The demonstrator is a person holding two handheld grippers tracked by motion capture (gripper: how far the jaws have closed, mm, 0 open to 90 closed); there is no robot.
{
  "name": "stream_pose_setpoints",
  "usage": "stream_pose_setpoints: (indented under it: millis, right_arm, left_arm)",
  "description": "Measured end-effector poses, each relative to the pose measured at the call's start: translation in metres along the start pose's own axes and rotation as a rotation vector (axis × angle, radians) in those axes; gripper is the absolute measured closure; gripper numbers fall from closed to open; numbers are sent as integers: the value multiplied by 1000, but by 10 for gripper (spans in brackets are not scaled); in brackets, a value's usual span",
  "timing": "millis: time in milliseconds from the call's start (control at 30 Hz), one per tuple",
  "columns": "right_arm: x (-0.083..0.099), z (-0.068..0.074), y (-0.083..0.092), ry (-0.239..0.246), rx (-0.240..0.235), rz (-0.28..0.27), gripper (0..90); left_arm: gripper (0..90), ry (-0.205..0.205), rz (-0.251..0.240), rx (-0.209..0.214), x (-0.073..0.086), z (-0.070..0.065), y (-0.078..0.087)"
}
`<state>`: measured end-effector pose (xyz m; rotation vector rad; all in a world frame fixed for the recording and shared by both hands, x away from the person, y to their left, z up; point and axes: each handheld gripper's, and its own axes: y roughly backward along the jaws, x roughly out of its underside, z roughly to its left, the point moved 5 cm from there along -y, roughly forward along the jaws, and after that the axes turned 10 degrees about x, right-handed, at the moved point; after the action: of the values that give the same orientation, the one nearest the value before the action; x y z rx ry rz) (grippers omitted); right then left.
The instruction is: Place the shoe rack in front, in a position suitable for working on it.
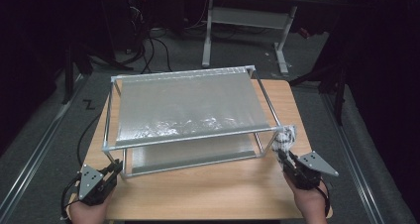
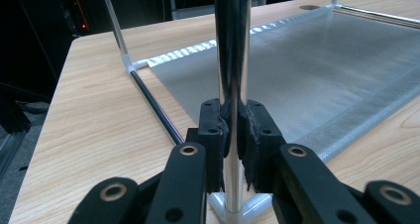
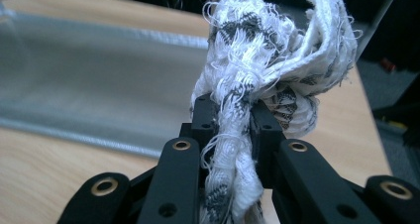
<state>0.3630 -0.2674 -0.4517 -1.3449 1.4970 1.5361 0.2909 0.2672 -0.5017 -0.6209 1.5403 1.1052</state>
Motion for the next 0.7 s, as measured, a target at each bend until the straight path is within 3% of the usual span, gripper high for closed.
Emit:
stream_pose_setpoints:
  millis: [167, 267, 500, 700]
  right_arm:
    - [-16, 0, 12, -11, 7, -67, 780]
    - [-17, 2, 14, -5, 3, -75, 780]
    - [-7, 4, 5, 10, -6, -34, 781]
    - [11, 5, -8, 23, -13, 35, 781]
  left_arm:
    - [797, 0, 0, 0, 0, 0, 0]
    - [798, 0, 0, 0, 0, 0, 0]
    - [798, -1, 1, 1, 0, 0, 0]
    - [797, -2, 2, 2, 0, 0, 0]
